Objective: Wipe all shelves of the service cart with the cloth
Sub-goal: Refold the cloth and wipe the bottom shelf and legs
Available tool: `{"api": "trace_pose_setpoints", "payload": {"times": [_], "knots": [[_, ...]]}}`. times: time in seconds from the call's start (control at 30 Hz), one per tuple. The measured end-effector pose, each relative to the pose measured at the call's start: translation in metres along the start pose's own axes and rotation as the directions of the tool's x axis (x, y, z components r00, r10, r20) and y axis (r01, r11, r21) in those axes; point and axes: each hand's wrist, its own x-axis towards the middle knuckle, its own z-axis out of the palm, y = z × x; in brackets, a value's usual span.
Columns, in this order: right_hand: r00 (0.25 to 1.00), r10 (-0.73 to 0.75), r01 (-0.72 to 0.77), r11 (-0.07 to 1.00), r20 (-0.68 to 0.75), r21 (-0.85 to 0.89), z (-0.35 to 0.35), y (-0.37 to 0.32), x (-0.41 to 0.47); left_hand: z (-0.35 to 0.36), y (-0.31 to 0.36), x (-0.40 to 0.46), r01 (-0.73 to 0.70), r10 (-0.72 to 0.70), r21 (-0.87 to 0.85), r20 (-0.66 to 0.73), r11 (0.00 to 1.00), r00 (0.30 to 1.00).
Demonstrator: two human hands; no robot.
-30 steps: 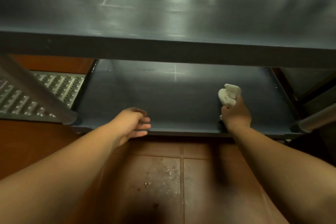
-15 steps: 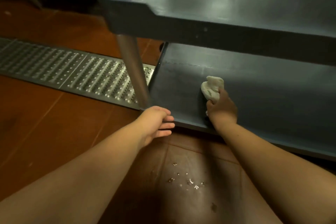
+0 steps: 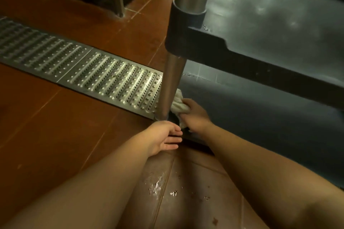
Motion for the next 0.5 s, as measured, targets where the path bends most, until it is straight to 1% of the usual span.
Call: {"api": "trace_pose_setpoints", "payload": {"times": [0.03,0.1,0.2,0.27,0.37,0.5], "knots": [[0.998,-0.046,0.047,0.999,0.032,-0.022,-0.001,0.003,0.004,-0.002,-0.001,0.004,-0.009,0.009,0.013,0.001,1.000,1.000],[0.990,-0.119,0.119,0.993,0.081,0.006,-0.010,0.010,0.017,-0.006,0.001,0.010,-0.021,0.021,0.042,-0.005,0.999,1.000],[0.979,-0.150,0.141,0.987,0.139,0.074,-0.036,0.023,0.031,-0.001,0.004,0.009,-0.020,0.023,0.113,-0.028,0.993,0.999],[0.986,-0.140,0.130,0.986,0.087,0.108,-0.053,0.033,0.036,0.004,0.005,0.003,-0.005,0.009,0.122,-0.030,0.993,1.000],[0.994,-0.095,0.103,0.974,-0.049,0.203,-0.064,0.045,0.044,0.006,0.003,-0.003,0.003,0.004,0.142,-0.048,0.990,0.999],[0.977,-0.103,0.131,0.981,-0.188,0.142,-0.062,0.050,0.057,0.006,0.007,-0.009,0.004,0.012,0.163,-0.101,0.987,0.995]]}}
